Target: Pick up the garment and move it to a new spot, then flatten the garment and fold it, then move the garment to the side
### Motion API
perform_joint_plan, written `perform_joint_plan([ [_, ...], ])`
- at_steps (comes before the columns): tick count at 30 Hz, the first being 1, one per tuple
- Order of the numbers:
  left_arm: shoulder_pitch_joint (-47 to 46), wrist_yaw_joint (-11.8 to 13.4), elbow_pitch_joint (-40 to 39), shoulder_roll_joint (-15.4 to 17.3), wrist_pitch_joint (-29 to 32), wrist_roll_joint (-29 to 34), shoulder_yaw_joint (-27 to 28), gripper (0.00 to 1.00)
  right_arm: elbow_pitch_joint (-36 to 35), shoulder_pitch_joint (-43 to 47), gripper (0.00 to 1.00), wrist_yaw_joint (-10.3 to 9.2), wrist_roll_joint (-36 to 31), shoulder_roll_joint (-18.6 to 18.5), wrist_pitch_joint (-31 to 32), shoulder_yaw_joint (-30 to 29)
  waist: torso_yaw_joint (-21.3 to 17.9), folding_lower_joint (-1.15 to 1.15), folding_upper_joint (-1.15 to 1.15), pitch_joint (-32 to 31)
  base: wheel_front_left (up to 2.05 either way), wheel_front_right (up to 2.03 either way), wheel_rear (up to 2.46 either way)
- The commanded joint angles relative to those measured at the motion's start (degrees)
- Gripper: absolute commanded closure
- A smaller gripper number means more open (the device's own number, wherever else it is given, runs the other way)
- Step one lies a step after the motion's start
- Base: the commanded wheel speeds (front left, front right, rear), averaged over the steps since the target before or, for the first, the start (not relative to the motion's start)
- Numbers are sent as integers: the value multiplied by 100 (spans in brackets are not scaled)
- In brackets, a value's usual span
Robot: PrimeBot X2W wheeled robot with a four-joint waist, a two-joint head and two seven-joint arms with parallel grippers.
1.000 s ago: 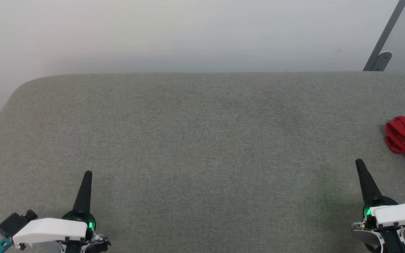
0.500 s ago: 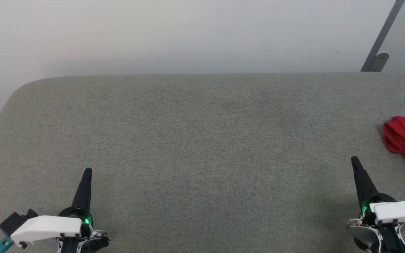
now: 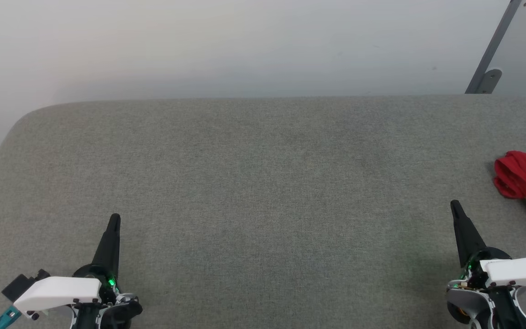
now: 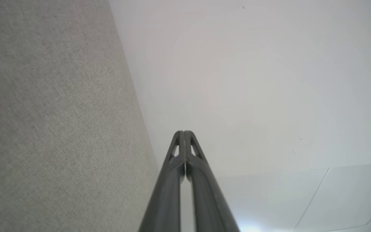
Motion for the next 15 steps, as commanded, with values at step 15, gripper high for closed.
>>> perform_joint_plan([
  [15,-199,13,82,-38,177,-529,96,100,100,-122,100,2,470,99,107,9,-36,0,0,-28,0,0,0],
])
